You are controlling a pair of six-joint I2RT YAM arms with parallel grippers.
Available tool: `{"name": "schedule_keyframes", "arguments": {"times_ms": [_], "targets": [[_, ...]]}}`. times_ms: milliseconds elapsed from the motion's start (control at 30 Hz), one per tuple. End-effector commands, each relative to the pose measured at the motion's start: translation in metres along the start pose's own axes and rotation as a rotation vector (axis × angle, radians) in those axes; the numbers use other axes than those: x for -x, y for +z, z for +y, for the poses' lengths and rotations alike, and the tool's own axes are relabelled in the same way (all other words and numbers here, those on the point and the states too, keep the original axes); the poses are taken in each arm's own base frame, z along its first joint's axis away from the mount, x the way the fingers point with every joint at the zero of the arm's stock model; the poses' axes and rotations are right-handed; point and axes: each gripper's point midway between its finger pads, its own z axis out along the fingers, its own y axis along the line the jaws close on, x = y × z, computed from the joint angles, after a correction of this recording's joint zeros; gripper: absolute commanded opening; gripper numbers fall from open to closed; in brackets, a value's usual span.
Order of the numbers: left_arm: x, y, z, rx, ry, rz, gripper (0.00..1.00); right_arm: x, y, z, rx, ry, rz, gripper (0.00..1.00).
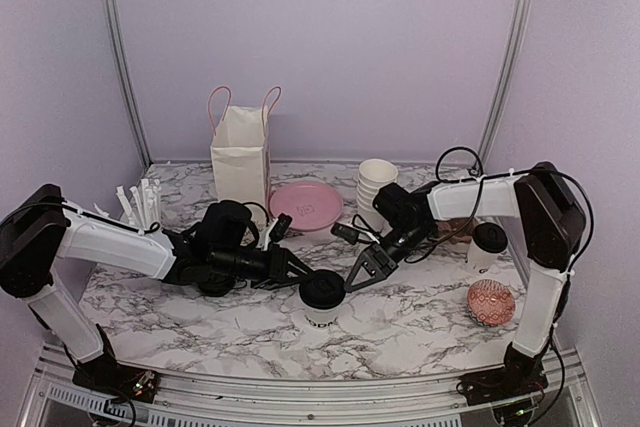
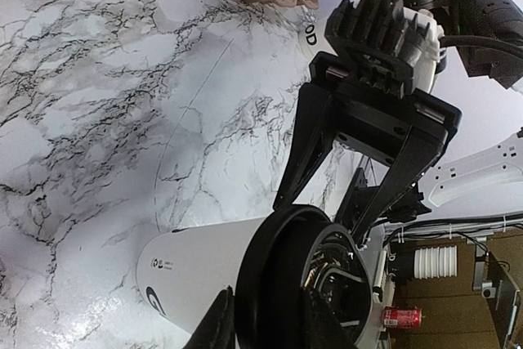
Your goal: Pack the takeout coffee
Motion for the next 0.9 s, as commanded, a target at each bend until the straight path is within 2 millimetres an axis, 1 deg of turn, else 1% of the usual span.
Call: {"name": "schedule_keyframes", "arguments": {"times_ms": [0,33,100,233,367,400,433,533,667,767,833,867], "targets": [[-0.063,0.003,0.085,0.291,-0.112,0.181,0.26,0.001,0.005,-0.036,-0.162,-0.025,0.052,0.45],[-0.063,0.002,0.085,0.300,-0.105,0.178,0.26,0.004,0.005,-0.034,-0.154,-0.033,0.050,0.45],[-0.055,0.001,0.077,0.288,-0.071,0.159,0.26,0.007,0.004,-0.029,-0.131,-0.047,0.045,0.44],[-0.028,0.000,0.058,0.293,0.015,0.107,0.32,0.009,0.003,-0.018,-0.098,-0.066,0.040,0.43],[-0.001,0.000,0.035,0.276,0.093,0.054,0.39,0.010,-0.003,-0.006,-0.093,-0.097,0.027,0.43],[0.006,0.000,0.026,0.266,0.118,0.043,0.41,0.011,-0.006,-0.003,-0.093,-0.106,0.021,0.43],[0.009,-0.001,0.022,0.263,0.140,0.038,0.42,0.012,-0.009,0.000,-0.094,-0.119,0.012,0.44],[0.033,-0.010,-0.002,0.247,0.223,-0.035,0.45,0.013,-0.014,0.011,-0.083,-0.150,-0.002,0.47],[0.053,-0.019,-0.029,0.213,0.292,-0.096,0.48,0.013,-0.018,0.017,-0.089,-0.184,-0.007,0.51],[0.053,-0.032,-0.025,0.269,0.278,-0.106,0.49,0.017,-0.021,0.016,-0.093,-0.189,-0.015,0.50],[0.048,-0.042,-0.014,0.322,0.210,-0.124,0.49,0.020,-0.022,0.014,-0.105,-0.187,-0.016,0.48],[0.043,-0.048,-0.008,0.337,0.167,-0.128,0.48,0.023,-0.023,0.011,-0.116,-0.183,-0.017,0.47]]}}
